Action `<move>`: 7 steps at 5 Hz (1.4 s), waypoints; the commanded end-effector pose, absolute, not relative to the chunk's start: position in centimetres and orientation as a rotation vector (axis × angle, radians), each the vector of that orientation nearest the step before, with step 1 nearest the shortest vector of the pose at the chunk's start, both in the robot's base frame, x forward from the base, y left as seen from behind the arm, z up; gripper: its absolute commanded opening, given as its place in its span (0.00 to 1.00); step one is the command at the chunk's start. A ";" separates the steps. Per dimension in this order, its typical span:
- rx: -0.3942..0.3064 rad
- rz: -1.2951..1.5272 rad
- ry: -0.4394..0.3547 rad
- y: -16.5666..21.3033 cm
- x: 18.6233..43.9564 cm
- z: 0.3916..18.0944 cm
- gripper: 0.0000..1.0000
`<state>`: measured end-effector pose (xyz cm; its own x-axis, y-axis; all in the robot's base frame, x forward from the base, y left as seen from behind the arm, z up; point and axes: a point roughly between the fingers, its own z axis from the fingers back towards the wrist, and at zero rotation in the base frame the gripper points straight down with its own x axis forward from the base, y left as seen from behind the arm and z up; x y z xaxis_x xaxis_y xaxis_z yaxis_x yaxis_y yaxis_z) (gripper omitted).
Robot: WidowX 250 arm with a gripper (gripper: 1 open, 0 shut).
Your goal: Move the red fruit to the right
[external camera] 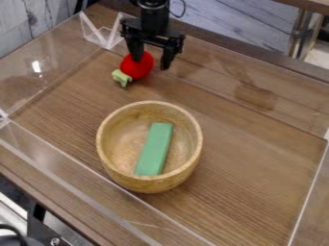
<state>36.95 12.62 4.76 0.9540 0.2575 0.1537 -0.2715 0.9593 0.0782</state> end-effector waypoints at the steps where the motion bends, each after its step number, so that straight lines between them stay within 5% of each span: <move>1: 0.121 0.291 -0.163 14.1 37.4 5.2 1.00; 2: 0.124 0.297 -0.135 14.2 37.1 4.0 0.00; 3: 0.126 0.300 -0.130 14.2 36.8 3.9 0.00; 6: 0.130 0.304 -0.215 10.0 35.8 9.5 0.00; 7: 0.103 0.246 -0.241 5.5 36.2 11.1 0.00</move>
